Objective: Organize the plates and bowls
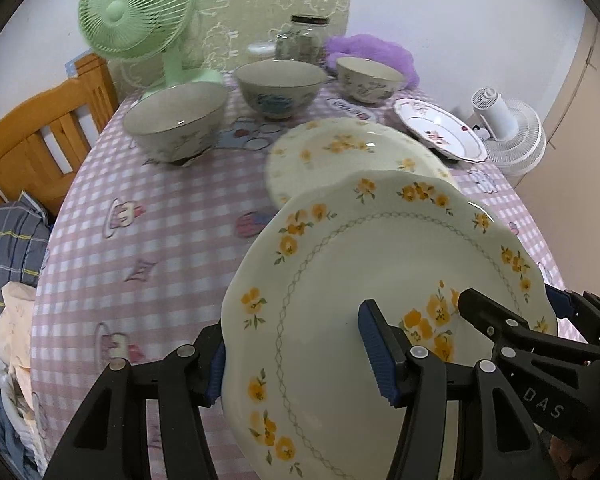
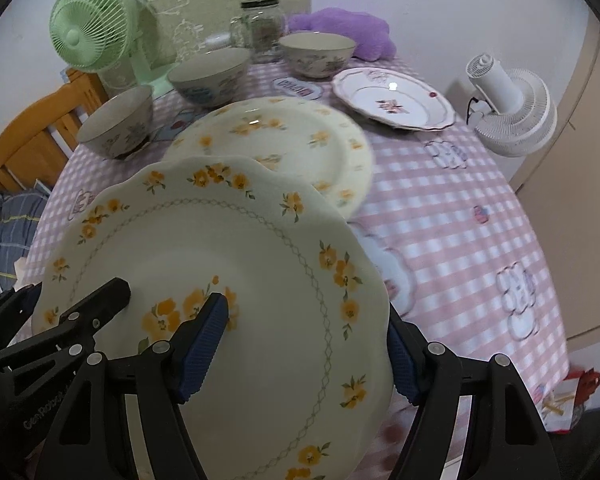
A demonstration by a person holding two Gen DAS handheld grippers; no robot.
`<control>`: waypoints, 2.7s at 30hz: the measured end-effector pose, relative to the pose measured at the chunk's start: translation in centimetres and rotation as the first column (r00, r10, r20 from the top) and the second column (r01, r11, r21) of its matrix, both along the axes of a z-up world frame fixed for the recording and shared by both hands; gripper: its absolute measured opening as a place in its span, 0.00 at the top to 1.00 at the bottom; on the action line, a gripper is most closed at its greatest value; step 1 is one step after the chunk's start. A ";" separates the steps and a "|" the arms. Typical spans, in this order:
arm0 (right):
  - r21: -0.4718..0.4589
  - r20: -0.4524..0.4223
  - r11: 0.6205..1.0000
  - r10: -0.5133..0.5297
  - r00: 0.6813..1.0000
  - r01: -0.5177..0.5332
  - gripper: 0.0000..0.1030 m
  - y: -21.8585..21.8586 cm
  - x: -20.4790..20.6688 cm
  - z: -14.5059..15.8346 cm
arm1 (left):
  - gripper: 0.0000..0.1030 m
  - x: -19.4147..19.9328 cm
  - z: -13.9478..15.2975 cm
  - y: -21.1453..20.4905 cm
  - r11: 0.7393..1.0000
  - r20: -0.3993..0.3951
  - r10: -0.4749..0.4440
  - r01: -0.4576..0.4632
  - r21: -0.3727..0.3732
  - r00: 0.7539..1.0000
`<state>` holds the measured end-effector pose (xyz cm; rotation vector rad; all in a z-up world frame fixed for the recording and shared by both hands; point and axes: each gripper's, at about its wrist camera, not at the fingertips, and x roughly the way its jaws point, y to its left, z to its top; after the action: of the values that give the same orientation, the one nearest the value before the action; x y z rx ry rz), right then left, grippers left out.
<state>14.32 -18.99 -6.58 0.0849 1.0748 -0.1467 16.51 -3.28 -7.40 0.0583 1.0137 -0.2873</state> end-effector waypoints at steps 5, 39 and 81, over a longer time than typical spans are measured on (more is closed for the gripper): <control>0.004 -0.005 1.000 0.007 1.000 -0.007 0.26 -3.8 0.2 0.1 | 0.44 0.2 0.0 -3.7 1.000 -0.001 0.011 -0.011 -0.001 1.000; 0.000 -0.110 1.000 -0.007 0.994 0.007 0.31 -19.5 1.4 -3.6 | 0.44 1.1 -4.6 -18.4 1.000 -0.114 0.025 -0.025 -0.002 0.993; 0.007 0.044 0.995 -0.099 0.994 0.099 0.19 -12.2 -0.6 3.1 | 0.11 0.5 1.5 -12.1 0.993 -0.013 -0.113 0.112 -0.022 0.994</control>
<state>13.68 -31.16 -3.45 0.1448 1.0269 -0.2307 16.99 -15.35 -5.88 0.0947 1.0230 -0.4015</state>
